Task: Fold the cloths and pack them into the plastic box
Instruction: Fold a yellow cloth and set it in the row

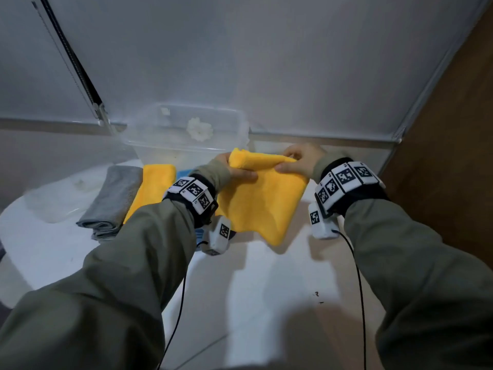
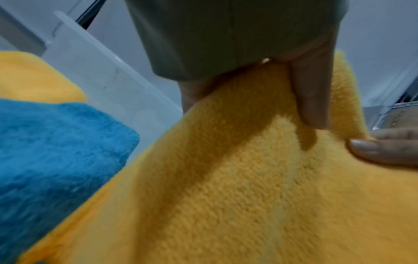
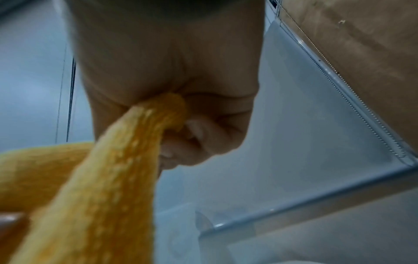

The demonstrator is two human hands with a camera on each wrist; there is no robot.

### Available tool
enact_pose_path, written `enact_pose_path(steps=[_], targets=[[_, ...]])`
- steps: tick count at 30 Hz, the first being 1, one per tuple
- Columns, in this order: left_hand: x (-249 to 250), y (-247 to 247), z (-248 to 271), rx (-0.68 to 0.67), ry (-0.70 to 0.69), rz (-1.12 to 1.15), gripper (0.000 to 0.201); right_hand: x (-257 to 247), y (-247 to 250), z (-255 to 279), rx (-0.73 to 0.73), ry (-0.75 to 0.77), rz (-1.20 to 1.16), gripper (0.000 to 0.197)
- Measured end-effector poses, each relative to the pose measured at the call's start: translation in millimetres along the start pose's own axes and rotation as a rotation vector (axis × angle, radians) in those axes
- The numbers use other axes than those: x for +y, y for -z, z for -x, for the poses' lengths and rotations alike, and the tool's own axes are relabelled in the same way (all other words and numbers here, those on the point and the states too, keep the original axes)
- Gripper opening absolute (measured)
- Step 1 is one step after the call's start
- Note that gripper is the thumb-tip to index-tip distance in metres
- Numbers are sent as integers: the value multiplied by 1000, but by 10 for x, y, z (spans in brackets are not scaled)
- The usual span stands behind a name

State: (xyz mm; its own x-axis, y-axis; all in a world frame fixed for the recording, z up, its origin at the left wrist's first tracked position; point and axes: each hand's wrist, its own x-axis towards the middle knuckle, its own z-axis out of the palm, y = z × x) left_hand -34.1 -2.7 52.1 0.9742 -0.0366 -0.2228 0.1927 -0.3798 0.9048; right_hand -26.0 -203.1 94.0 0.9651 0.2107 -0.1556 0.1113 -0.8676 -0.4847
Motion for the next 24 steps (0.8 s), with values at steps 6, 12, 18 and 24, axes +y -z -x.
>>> enact_pose_path(steps=[6,12,18,24], targets=[[282,126,44,329,2,-204,90,-584,69,-71,91,-116,-368,36],[387,240,226,239,-191,287,55,-1218,18,-129,68,-147,-1009,33],[182,893,272,151,-210,263,81,-1522,-192,-209,50,18,-1076,31],[15,1613,133,281,-111,254,61,-1752,-872,-425,-62,61,-865,85]])
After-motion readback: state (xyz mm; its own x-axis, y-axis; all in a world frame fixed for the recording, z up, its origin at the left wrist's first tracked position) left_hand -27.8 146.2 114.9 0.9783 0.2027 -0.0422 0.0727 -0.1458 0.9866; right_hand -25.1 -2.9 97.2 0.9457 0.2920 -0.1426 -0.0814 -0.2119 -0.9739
